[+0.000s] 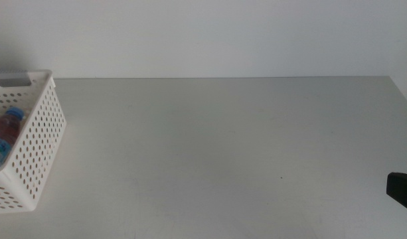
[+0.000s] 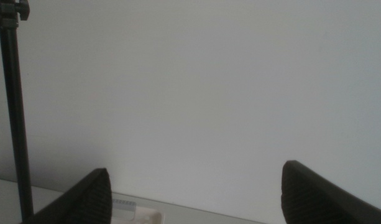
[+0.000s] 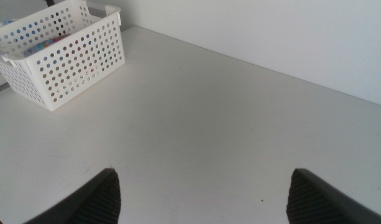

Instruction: Use arms to grab the bottles and put them into the dustbin to the left of the table.

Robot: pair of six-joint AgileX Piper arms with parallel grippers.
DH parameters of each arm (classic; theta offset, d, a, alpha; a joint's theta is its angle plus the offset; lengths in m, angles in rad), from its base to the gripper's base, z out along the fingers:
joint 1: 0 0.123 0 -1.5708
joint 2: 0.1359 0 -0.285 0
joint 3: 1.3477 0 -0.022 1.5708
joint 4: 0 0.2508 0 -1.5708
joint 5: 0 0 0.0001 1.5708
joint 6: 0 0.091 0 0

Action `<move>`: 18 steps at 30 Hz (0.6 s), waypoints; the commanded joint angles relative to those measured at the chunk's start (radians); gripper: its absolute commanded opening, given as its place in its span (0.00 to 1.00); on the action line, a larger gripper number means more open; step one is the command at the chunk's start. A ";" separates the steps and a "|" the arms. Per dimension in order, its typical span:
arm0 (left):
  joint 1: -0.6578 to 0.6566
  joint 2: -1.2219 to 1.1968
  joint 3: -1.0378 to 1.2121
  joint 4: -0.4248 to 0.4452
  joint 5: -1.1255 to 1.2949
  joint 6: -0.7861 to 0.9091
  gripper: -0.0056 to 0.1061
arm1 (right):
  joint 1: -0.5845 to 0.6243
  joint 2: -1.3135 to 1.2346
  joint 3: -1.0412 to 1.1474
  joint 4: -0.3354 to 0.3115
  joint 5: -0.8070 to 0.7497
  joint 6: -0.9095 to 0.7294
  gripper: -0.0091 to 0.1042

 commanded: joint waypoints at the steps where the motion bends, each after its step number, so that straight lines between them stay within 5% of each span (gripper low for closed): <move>1: -0.002 0.003 -0.021 -0.005 -0.079 -0.016 0.89 | -0.005 0.006 -0.028 -0.008 -0.071 -0.013 0.71; 8: -0.002 0.022 -0.013 -0.004 -0.078 -0.016 0.89 | -0.005 0.006 -0.025 -0.020 -0.071 -0.013 0.71; 10: -0.002 0.018 0.012 -0.005 -0.080 -0.016 0.89 | -0.005 0.005 -0.016 -0.083 -0.076 -0.013 0.71; 14: -0.002 -0.008 0.112 -0.004 -0.080 -0.016 0.89 | -0.007 -0.023 0.009 -0.330 -0.072 -0.013 0.71; 18: -0.002 -0.064 0.232 -0.003 -0.079 -0.016 0.89 | -0.007 -0.059 0.025 -0.363 -0.057 -0.013 0.71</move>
